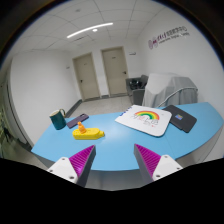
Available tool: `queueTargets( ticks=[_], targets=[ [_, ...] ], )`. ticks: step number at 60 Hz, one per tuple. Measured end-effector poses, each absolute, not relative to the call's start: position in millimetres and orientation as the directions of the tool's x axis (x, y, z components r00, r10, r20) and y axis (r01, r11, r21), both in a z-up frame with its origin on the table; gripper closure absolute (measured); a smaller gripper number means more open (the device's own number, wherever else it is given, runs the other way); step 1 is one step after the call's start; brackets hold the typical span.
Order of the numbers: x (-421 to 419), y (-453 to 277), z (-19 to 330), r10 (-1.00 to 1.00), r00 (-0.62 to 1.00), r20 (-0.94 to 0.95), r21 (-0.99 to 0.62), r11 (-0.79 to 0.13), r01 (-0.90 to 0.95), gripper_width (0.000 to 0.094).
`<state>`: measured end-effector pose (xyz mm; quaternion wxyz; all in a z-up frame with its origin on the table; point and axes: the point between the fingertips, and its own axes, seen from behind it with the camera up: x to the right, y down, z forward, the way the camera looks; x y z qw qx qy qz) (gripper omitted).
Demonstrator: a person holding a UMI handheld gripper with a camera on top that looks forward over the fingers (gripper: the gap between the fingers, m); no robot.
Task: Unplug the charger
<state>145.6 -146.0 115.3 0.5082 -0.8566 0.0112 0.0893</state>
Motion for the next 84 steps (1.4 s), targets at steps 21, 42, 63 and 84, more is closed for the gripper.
queueTargets(
  ticks=[21, 42, 63, 84],
  targets=[
    [42.1, -58.7, 85.4, 0.110, 0.986, -0.126, -0.864, -0.500, -0.055, 0.0155],
    [-39.3, 59.7, 27.1, 0.042, 0.995, -0.095, -0.866, -0.496, -0.062, 0.0244],
    [-36.5, 78.2, 27.5, -0.003, 1.000, 0.021, -0.911, -0.412, 0.018, 0.0871],
    [18.6, 91.2, 211.5, -0.059, 0.994, 0.093, -0.980, -0.182, 0.081, 0.0883]
  ],
)
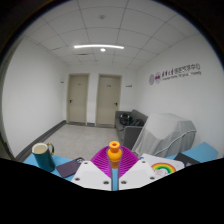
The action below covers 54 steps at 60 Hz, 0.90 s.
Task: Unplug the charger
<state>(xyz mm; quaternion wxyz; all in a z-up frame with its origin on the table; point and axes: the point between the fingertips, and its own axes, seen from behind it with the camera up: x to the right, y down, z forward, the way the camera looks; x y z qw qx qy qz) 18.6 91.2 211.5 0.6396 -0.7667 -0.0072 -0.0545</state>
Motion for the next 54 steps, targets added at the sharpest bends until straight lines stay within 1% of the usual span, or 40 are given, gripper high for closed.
queueTargets(
  ticks=[3, 4, 6, 10, 11, 12, 17, 19, 20, 24, 30, 35, 39, 41, 43, 47, 48, 49, 54],
  targets=[
    [43.8, 86.6, 207.3, -0.090, 0.990, 0.105, -0.972, -0.219, 0.083, 0.0885],
    [56.7, 83.7, 198.0, -0.103, 0.988, 0.116, -0.968, -0.234, 0.089, 0.0883],
    [72.2, 78.6, 191.8, -0.126, 0.983, 0.137, -0.955, -0.280, 0.098, 0.0883],
    [103.6, 61.8, 152.2, -0.168, 0.974, 0.153, -0.917, -0.392, 0.076, 0.0872],
    [113.2, 57.4, 132.3, -0.176, 0.973, 0.152, -0.906, -0.417, 0.066, 0.0871],
    [118.3, 50.3, 126.6, -0.183, 0.973, 0.142, -0.895, -0.443, 0.047, 0.0867],
    [136.7, 27.3, 76.7, -0.213, 0.973, 0.092, -0.827, -0.560, -0.044, 0.0838],
    [141.7, 24.2, 52.9, -0.216, 0.972, 0.093, -0.795, -0.603, -0.058, 0.0822],
    [143.6, 20.7, 46.7, -0.211, 0.973, 0.095, -0.784, -0.618, -0.057, 0.0824],
    [151.9, 17.7, 25.3, -0.190, 0.976, 0.111, -0.764, -0.644, -0.038, 0.0802],
    [153.7, 20.0, 3.7, -0.159, 0.981, 0.112, -0.745, -0.667, -0.023, 0.0779],
    [149.3, 23.9, -7.0, -0.126, 0.988, 0.086, -0.737, -0.676, -0.023, 0.0742],
    [148.4, 27.3, -5.0, -0.107, 0.992, 0.072, -0.755, -0.656, -0.016, 0.0700],
    [147.5, 27.7, -3.8, -0.093, 0.994, 0.059, -0.763, -0.646, -0.015, 0.0645],
    [148.9, 26.3, -2.9, -0.089, 0.995, 0.054, -0.765, -0.644, -0.016, 0.0558],
    [150.5, 20.9, 1.4, -0.074, 0.997, 0.034, -0.772, -0.636, -0.021, 0.0367],
    [150.5, 19.0, 3.4, -0.069, 0.997, 0.026, -0.775, -0.632, -0.023, 0.0285],
    [150.9, 16.8, 6.0, -0.065, 0.998, 0.019, -0.778, -0.627, -0.026, 0.0253],
    [152.2, 0.5, 21.2, -0.039, 0.999, -0.027, -0.799, -0.600, -0.045, 0.0168]
  ],
)
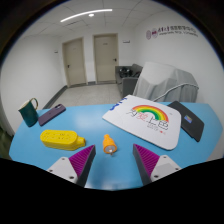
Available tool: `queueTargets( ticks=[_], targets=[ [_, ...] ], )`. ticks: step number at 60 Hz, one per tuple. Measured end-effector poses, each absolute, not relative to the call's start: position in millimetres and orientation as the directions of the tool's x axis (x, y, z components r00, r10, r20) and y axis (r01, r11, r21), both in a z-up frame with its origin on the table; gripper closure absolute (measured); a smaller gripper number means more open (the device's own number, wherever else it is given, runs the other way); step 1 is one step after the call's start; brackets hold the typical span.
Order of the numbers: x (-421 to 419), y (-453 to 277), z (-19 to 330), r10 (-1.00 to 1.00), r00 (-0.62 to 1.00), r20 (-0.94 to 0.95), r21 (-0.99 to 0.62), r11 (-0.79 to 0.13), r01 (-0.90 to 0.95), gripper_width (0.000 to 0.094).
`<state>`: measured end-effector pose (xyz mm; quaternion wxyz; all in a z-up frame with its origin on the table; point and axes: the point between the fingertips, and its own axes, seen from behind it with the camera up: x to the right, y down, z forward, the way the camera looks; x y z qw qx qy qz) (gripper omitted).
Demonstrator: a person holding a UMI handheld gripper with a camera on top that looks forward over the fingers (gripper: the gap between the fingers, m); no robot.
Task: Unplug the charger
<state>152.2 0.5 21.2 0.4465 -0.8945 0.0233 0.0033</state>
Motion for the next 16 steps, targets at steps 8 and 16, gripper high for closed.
queueTargets(
  ticks=[8, 16],
  targets=[
    [160.4, -43.1, 47.3, 0.012, 0.996, -0.089, -0.807, -0.587, -0.065, 0.0083],
    [184.7, -90.8, 68.7, 0.012, 0.995, -0.098, -0.817, -0.573, -0.073, 0.0096]
  ],
)
